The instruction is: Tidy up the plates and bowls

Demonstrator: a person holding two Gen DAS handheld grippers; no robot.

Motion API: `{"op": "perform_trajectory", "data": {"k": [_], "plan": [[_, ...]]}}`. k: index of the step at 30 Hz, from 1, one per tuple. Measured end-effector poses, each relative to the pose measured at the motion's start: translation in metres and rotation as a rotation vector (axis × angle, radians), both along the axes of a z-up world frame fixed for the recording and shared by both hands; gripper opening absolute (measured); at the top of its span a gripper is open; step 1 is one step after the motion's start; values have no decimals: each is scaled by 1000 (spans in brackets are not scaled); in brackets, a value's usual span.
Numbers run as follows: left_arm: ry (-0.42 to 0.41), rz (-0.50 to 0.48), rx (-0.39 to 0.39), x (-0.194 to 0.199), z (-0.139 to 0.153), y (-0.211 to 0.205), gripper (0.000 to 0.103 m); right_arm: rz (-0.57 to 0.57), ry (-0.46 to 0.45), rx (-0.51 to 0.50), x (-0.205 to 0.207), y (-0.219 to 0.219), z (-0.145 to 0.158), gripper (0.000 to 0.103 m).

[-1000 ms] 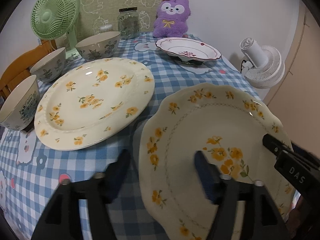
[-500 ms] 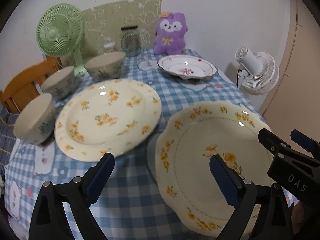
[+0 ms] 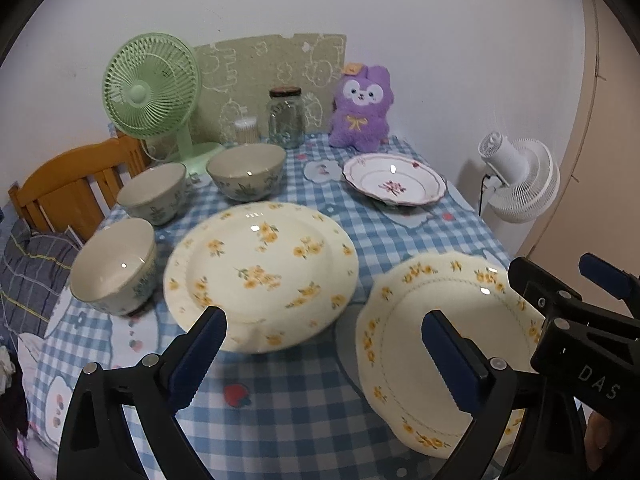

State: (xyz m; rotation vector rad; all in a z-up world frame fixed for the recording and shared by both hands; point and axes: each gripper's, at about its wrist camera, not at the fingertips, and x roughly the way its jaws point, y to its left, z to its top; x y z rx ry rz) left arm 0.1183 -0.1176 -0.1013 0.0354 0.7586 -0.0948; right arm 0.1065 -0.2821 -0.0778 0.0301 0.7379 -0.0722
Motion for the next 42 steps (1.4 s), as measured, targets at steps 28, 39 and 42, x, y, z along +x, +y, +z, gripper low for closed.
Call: {"op": "perform_trajectory", "data": {"k": [28, 39, 42], "plan": [[79, 145, -18, 58, -16, 68, 85, 138, 47, 30, 80, 68, -11, 95], [197, 220, -42, 81, -53, 89, 76, 189, 97, 32, 112, 92, -35, 95], [209, 224, -35, 83, -58, 90, 76, 203, 110, 26, 120, 99, -41, 95]]}}
